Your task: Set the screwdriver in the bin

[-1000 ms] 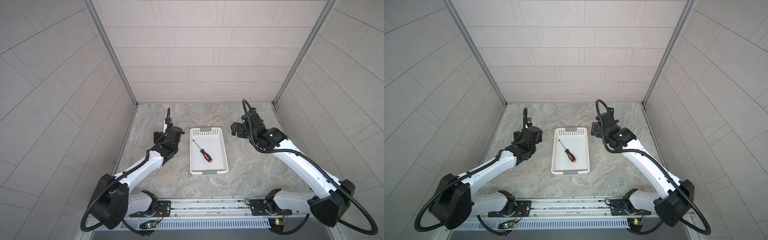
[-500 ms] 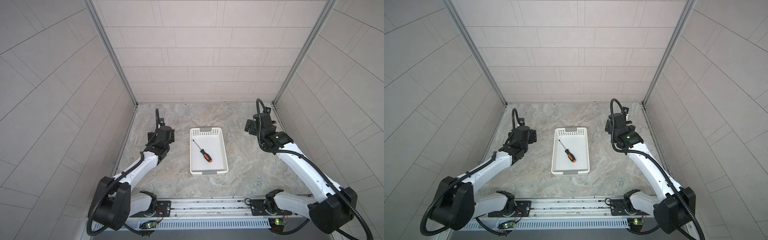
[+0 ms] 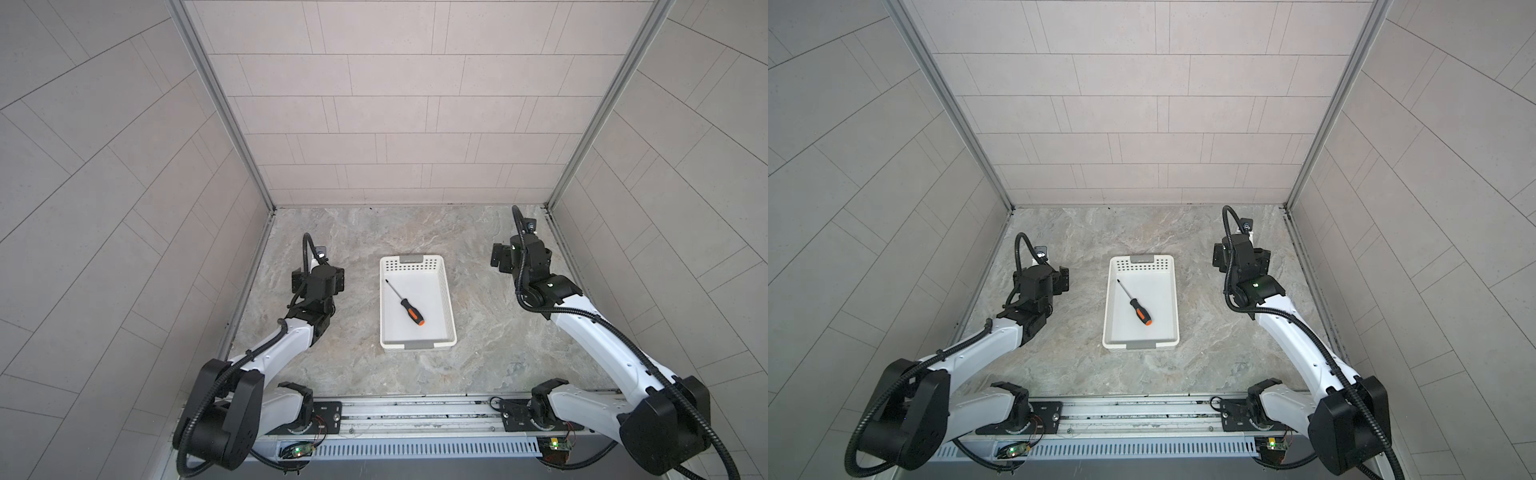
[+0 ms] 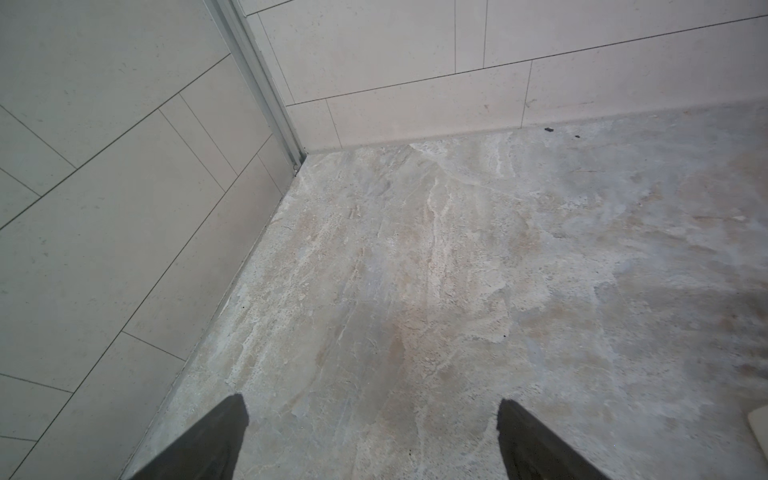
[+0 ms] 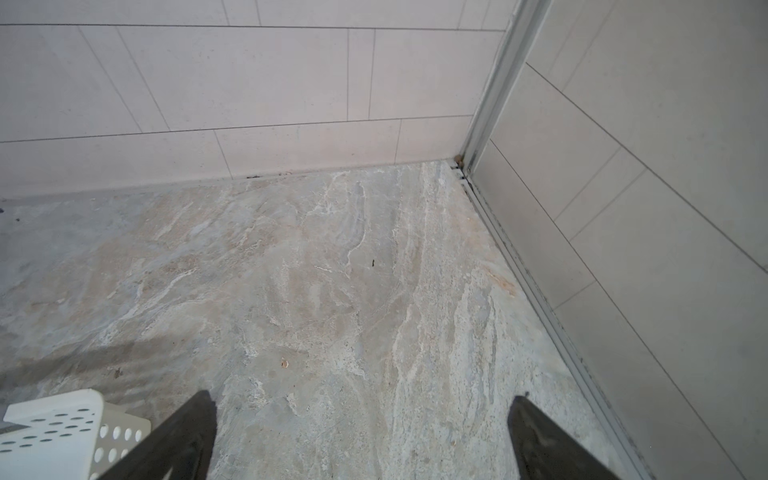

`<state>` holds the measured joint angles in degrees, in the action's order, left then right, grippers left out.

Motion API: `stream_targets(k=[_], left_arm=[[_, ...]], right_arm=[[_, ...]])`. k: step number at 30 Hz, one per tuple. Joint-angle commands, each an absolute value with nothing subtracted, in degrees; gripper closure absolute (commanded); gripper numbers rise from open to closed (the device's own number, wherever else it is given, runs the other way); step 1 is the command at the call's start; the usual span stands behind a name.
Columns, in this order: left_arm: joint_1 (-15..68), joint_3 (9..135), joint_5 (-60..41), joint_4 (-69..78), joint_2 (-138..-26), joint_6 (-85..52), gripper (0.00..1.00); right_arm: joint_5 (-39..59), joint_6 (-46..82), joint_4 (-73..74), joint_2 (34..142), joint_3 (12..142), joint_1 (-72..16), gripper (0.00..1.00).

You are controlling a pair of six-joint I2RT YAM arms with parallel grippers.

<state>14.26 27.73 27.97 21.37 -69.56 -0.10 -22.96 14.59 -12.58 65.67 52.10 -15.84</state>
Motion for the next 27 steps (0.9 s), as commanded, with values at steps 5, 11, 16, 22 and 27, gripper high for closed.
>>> stream_targets(k=[5, 11, 16, 22, 27], left_arm=[[2.86, 22.82, 13.34, 30.37, -70.86, -3.82, 0.0], [-3.34, 22.92, 1.23, 32.83, -74.86, -5.83, 0.0], [-3.39, 23.94, 2.41, 33.72, -76.98, -7.7, 0.0], [-3.36, 22.26, 5.65, 36.04, -75.94, -8.4, 0.0], [-3.36, 17.14, 13.58, 45.98, -75.47, -10.98, 0.0]], right_arm=[[-19.08, 1.76, -1.93, 69.71, 47.53, -15.41, 0.0], [-16.9, -5.26, 13.07, 72.64, 39.6, -13.33, 0.0], [-11.88, -3.88, 27.18, 76.31, 31.75, -7.3, 0.0], [-9.65, -3.79, 26.93, 76.88, 31.82, -6.57, 0.0], [-9.59, -3.75, 27.47, 75.09, 30.09, -6.5, 0.0]])
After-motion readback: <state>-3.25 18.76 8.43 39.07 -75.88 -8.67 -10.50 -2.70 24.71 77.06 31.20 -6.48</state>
